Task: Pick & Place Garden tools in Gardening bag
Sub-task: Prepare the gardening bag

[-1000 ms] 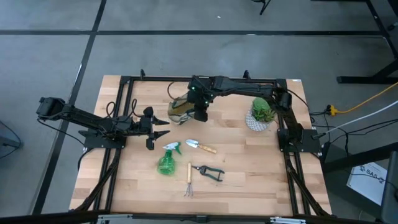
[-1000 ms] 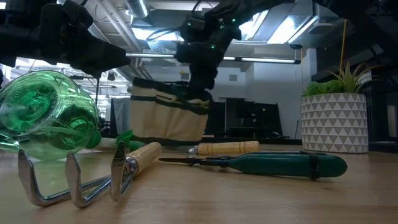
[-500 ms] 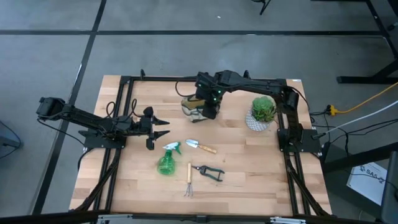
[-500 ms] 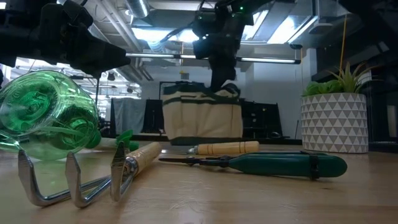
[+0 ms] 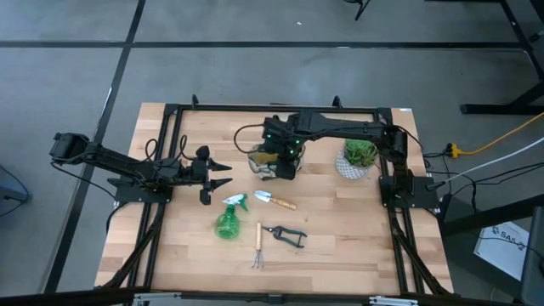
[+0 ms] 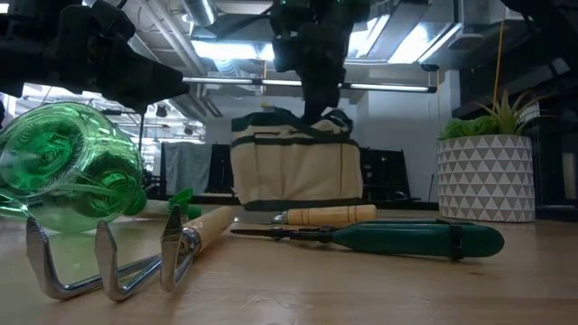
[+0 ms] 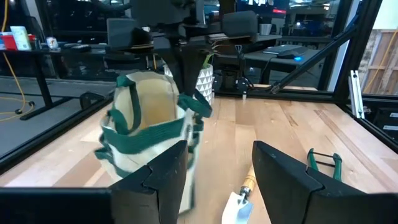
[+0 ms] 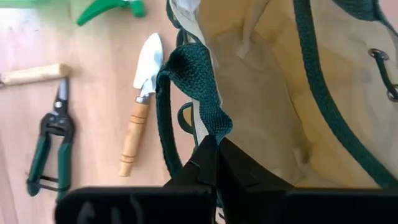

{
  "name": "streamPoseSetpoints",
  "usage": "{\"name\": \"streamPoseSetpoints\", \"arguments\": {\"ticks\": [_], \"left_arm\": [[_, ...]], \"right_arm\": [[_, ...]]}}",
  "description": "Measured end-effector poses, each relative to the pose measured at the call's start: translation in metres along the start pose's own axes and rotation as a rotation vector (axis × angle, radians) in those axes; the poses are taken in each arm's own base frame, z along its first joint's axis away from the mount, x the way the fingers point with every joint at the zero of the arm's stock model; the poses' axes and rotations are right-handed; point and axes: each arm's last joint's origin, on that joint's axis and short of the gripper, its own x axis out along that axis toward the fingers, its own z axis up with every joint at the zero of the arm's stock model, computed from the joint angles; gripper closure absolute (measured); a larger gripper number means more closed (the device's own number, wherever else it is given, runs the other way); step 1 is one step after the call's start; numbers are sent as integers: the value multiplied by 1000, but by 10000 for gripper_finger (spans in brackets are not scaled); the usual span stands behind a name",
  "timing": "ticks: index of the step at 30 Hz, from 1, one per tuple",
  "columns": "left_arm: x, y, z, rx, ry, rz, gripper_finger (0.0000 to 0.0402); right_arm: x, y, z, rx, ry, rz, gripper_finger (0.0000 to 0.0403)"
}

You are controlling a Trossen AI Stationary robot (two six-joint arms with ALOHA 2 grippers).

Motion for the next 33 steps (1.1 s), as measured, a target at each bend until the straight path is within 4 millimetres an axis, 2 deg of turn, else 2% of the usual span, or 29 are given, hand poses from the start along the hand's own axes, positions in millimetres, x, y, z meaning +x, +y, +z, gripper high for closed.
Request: {"name": "streamPoseSetpoints", "arguments": {"ticks": [21,27,33], "left_arm": [[0,0,0,0,0,0,224],[0,0,0,0,0,0,225],[0,0,0,0,0,0,225]], "right_arm": [[1,2,1,38,-12,1,385],[1,2,1,10,-7,2,346],[-3,2,0,74,13,4,279]]}}
